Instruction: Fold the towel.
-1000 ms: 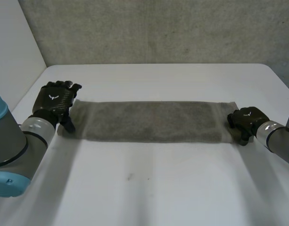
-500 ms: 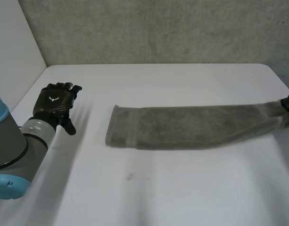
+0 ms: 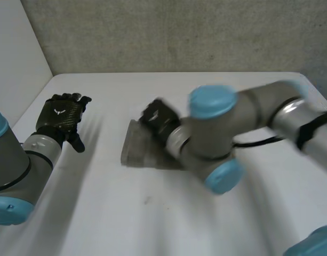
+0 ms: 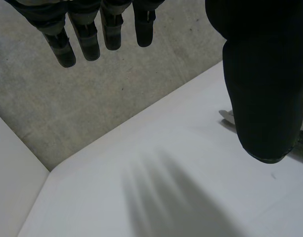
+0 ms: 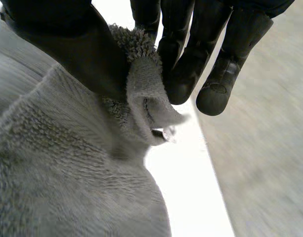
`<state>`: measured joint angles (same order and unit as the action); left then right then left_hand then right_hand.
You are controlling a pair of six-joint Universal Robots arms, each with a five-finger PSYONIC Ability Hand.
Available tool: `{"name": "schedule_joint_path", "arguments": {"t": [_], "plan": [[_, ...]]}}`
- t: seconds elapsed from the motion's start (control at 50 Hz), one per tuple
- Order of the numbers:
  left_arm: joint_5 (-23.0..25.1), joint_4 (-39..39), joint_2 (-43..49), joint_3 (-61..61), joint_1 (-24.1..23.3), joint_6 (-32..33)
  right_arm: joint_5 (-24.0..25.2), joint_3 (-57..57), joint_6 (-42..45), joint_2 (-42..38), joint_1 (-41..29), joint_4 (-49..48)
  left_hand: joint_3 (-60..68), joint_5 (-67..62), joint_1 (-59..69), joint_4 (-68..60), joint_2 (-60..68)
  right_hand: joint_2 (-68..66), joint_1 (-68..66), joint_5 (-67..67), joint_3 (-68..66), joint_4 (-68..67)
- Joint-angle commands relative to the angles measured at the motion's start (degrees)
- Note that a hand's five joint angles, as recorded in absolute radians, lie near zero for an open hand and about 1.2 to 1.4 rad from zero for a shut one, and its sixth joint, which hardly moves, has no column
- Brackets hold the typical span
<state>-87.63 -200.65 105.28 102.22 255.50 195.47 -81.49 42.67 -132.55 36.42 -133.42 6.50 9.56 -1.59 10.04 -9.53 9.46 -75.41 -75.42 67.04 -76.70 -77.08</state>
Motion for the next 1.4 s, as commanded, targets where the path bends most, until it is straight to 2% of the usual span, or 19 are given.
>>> {"name": "schedule_joint_path", "arguments": {"t": [0.02, 0.06, 0.08, 0.14, 0.16, 0.2, 0.36, 0.56, 0.66, 0.7, 0.76, 0.8, 0.84, 0.98, 1.08, 1.18, 1.28, 1.36, 1.4], "plan": [[0.0, 0.0, 0.1, 0.1, 0.1, 0.0, 0.2, -2.6, 2.6, -6.2, -5.9, 0.1, 0.4, 1.6, 0.0, -0.5, 0.5, -4.6, -4.6, 3.0, -3.3, -2.9], [0.1, 0.0, 0.1, 0.1, 0.1, 0.0, 0.1, -2.4, 2.5, -6.2, -6.0, 0.2, 0.4, 1.6, 0.0, -0.5, 0.5, 9.3, 9.3, -10.9, 10.6, 11.0], [0.1, 0.0, 0.1, 0.2, 0.1, 0.0, 0.0, -1.9, 2.4, -5.8, -6.0, 0.3, 0.4, 1.6, 0.0, -0.5, 0.5, 26.1, 26.1, -27.8, 27.4, 27.8], [0.1, 0.0, 0.1, 0.2, 0.2, 0.0, -0.2, -0.4, 1.2, -3.5, -5.1, 0.1, 0.4, 1.6, 0.0, -0.5, 0.5, 38.7, 38.7, -40.3, 40.0, 40.3], [0.1, -0.1, 0.1, 0.2, 0.1, 0.0, -0.7, 1.3, 0.2, -1.4, -4.4, 0.3, 0.4, 1.6, 0.0, -0.5, 0.5, 60.2, 60.2, -61.9, 61.5, 61.9], [0.1, 0.0, 0.1, 0.2, 0.2, 0.0, -1.1, 3.6, -1.6, 1.2, -2.9, 0.4, 0.4, 1.6, 0.0, -0.5, 0.5, 65.4, 65.4, -67.0, 66.7, 67.1], [0.1, -0.2, 0.1, 0.6, 0.1, 0.0, 1.4, 22.6, -11.6, 15.7, 10.4, -0.9, 0.4, 1.6, 0.0, -0.5, 0.5, 65.4, 65.4, -67.0, 66.7, 67.1], [0.1, -2.4, 0.3, 1.5, -0.3, 0.1, 4.2, 39.6, -11.1, 20.0, 19.2, -7.6, 0.4, 1.6, 0.0, -0.5, 0.5, 65.4, 65.4, -67.0, 66.7, 67.1], [0.0, -2.4, 0.5, 1.6, -0.8, 0.1, 4.1, 42.3, -10.4, 19.2, 21.2, -10.0, 0.4, 1.6, 0.0, -0.5, 0.5, 44.1, 44.1, -45.8, 45.4, 45.8], [0.0, -2.4, 0.5, 1.7, -0.9, 0.1, 4.1, 42.5, -10.3, 18.3, 22.1, -10.3, 0.4, 1.6, 0.0, -0.5, 0.5, 19.7, 19.7, -21.3, 21.0, 21.4], [0.0, -2.4, 0.5, 1.8, -0.9, 0.1, 4.0, 42.1, -10.3, 18.2, 22.2, -10.3, 0.4, 1.6, 0.0, -0.5, 0.5, 11.8, 11.8, -13.5, 13.1, 13.5], [0.0, -2.4, 0.3, 1.9, -0.9, 0.1, 4.0, 41.2, -10.4, 18.4, 22.6, -10.4, 0.4, 1.6, 0.0, -0.5, 0.5, -4.5, -4.5, 2.9, -3.2, -2.9], [0.0, -2.4, 0.3, 1.9, -0.8, 0.1, 4.5, 40.4, -10.4, 18.8, 22.7, -10.5, 0.4, 1.6, 0.0, -0.5, 0.5, -4.6, -4.6, 3.0, -3.3, -2.9], [0.0, -2.4, 0.0, 1.8, -0.9, 0.1, 3.9, 32.1, -9.0, 19.1, 21.4, -9.8, 0.4, 1.6, 0.0, -0.5, 0.5, -4.6, -4.6, 3.0, -3.3, -2.9], [-0.4, -2.2, -1.0, 0.7, -0.8, 0.0, 5.1, 23.2, -3.2, 16.1, 11.3, -9.8, 0.4, 1.6, 0.0, -0.5, 0.5, -4.6, -4.6, 3.0, -3.3, -2.9], [-0.5, -2.0, -2.4, -0.8, -0.6, -0.3, 7.8, 8.3, 13.0, 3.1, -2.8, -5.1, 0.4, 1.6, 0.0, -0.5, 0.5, -4.6, -4.6, 3.0, -3.3, -2.9], [-0.6, -1.8, -2.6, -2.0, -0.9, -2.4, 7.5, -0.5, 25.1, -7.0, -6.1, 0.9, 0.4, 1.6, 0.0, -0.5, 0.5, -4.6, -4.6, 3.0, -3.3, -2.9], [-0.5, -1.8, -2.7, -2.8, -1.0, -4.3, 6.3, -5.1, 26.7, -9.1, -6.2, 1.8, 0.4, 1.6, 0.0, -0.5, 0.5, -4.6, -4.6, 3.0, -3.3, -2.9], [-0.4, -1.4, -2.6, -3.9, -1.0, -5.8, 5.9, -5.7, 19.1, -7.4, -5.4, 1.5, 0.4, 1.6, 0.0, -0.5, 0.5, 21.3, 21.3, -22.9, 22.5, 22.9]]}}
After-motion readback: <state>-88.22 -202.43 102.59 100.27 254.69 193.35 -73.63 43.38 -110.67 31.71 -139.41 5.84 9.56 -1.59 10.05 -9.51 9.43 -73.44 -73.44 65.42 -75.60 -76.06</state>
